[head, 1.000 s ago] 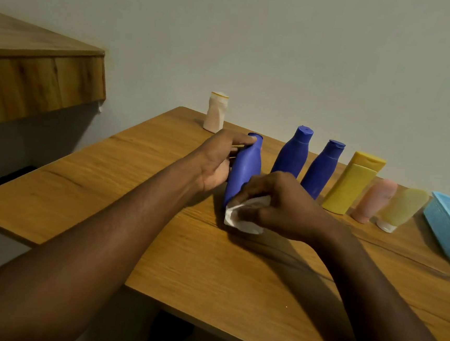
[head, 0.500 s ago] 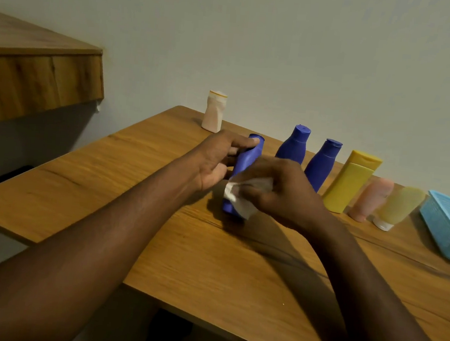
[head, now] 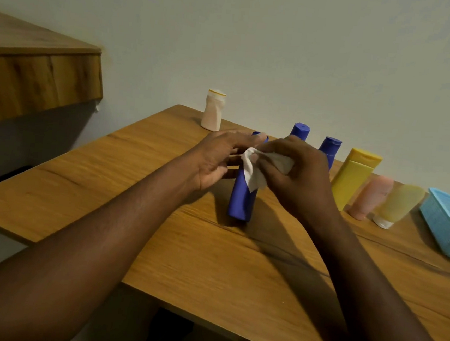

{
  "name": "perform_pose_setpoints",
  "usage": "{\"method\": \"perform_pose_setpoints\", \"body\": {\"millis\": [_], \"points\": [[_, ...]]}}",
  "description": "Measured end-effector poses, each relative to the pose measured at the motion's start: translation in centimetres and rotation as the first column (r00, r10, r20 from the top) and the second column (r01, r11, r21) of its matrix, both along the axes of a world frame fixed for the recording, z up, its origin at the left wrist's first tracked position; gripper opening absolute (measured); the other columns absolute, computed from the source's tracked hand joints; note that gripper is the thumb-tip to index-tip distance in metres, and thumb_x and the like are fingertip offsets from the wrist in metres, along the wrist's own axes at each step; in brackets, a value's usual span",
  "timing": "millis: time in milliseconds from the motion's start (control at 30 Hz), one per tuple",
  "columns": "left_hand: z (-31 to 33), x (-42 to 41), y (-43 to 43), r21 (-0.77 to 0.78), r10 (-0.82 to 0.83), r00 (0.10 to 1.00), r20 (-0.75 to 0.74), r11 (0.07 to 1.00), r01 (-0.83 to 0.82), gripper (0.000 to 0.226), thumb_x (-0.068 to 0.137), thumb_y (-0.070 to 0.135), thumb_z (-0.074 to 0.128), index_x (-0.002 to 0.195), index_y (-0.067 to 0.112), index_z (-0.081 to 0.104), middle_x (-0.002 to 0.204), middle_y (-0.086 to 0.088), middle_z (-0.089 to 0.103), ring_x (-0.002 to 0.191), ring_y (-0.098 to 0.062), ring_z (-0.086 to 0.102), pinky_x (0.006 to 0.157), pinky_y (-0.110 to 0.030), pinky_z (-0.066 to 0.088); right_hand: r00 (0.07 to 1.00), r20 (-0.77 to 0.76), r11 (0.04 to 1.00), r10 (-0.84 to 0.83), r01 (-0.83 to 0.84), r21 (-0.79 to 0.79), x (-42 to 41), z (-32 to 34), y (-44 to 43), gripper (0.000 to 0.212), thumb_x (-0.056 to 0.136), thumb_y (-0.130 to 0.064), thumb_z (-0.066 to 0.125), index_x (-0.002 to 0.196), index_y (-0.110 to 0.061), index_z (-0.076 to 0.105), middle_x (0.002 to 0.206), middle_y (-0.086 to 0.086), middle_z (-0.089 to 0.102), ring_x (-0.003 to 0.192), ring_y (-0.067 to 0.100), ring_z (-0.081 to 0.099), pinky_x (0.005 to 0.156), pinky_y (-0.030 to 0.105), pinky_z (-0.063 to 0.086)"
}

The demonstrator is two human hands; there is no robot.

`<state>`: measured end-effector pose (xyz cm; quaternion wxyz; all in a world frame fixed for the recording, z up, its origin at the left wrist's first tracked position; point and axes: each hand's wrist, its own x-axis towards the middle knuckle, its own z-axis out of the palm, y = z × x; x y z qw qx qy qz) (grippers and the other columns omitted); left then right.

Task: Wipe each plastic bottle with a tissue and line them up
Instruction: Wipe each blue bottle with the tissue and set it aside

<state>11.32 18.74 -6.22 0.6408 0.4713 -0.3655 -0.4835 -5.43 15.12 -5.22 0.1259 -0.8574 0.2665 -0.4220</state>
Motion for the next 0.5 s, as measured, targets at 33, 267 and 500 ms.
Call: {"method": "perform_pose_setpoints", "body": {"millis": [33,267,500], "points": [[0.0,-0.1,0.1,-0.003,0.008,1.0,0.007,1.0,-0.008,0.046,0.087,0.03,0.08,0.123,0.005,0.069,0.092,-0.001,0.077,0.089,-0.019,0.07,0.077,-0.036,0.062,1.0,0.021,1.0,-0.023,0.023,-0.005,0.0,-0.1,-0.2,0.022,0.09,-0.024,0.072,0.112,-0.02,0.072,0.104,-0.006,0.068,0.095,0.01,0.061,0.082,0.034,0.056],[-0.2,-0.1,0.3,-0.017,0.06,0.998,0.027,0.998,-0.059,0.057,0.084,0.033,0.084,0.129,0.003,0.067,0.108,-0.007,0.079,0.099,-0.021,0.073,0.097,-0.042,0.059,0.972,-0.087,0.974,0.219,-0.213,0.08,-0.8,0.1,-0.2,0.015,0.088,-0.02,0.072,0.102,-0.024,0.074,0.101,-0.014,0.063,0.095,0.007,0.061,0.078,0.023,0.05],[-0.2,-0.1,0.3,-0.04,0.159,0.987,0.032,0.987,-0.157,0.051,0.079,0.033,0.089,0.118,0.008,0.07,0.1,-0.003,0.079,0.098,-0.022,0.074,0.092,-0.049,0.062,0.915,-0.221,0.939,0.338,-0.312,0.142,-0.4,0.3,0.9,0.027,0.076,-0.042,0.083,0.096,-0.026,0.075,0.1,-0.015,0.062,0.094,0.005,0.062,0.076,0.018,0.051]]}}
